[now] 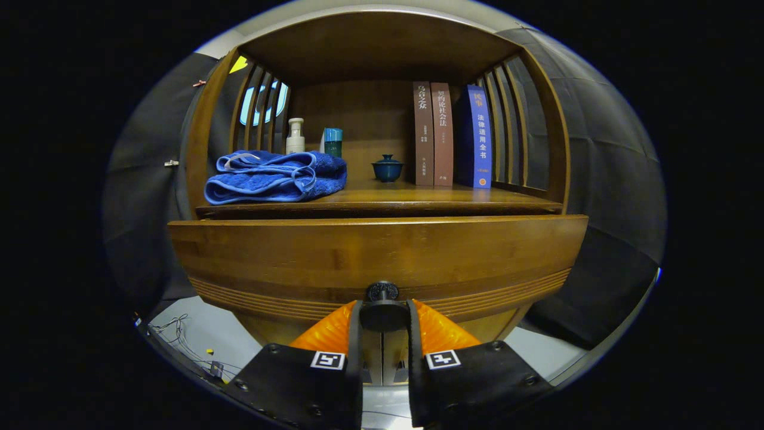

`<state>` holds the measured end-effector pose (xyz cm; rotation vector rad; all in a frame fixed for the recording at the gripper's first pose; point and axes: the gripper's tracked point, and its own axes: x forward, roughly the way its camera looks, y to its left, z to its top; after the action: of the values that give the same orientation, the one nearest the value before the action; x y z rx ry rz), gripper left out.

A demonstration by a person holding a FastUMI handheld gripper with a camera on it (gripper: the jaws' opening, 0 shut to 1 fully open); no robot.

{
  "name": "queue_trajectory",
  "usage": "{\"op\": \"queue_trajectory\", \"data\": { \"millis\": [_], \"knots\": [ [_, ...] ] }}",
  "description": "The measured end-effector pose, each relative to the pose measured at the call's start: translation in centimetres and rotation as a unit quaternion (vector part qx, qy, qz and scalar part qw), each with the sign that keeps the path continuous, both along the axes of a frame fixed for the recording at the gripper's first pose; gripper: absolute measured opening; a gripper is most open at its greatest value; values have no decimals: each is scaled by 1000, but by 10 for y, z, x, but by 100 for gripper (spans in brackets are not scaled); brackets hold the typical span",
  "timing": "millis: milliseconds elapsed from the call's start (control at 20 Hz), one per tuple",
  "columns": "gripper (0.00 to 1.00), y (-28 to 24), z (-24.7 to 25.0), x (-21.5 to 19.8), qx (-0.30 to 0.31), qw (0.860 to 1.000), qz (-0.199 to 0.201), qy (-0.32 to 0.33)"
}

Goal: Pull open the drawer, take out the items inside it, and place them on the countertop above the cabinet.

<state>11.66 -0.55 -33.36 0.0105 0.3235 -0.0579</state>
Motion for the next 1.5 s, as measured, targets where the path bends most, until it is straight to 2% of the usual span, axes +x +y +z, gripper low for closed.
{"op": "queue_trajectory", "data": {
  "millis": [300,600,1100,1250,1450,1500],
  "knots": [
    [35,1,5,-60,-1,1000,6,4],
    [35,4,-1,-102,4,1000,8,12],
    [35,3,-3,-117,12,1000,9,12],
    [50,1,4,-120,16,1000,6,11],
    [99,-4,18,-134,21,1000,5,11],
    [99,-6,23,-136,23,1000,5,12]
  ]
}}
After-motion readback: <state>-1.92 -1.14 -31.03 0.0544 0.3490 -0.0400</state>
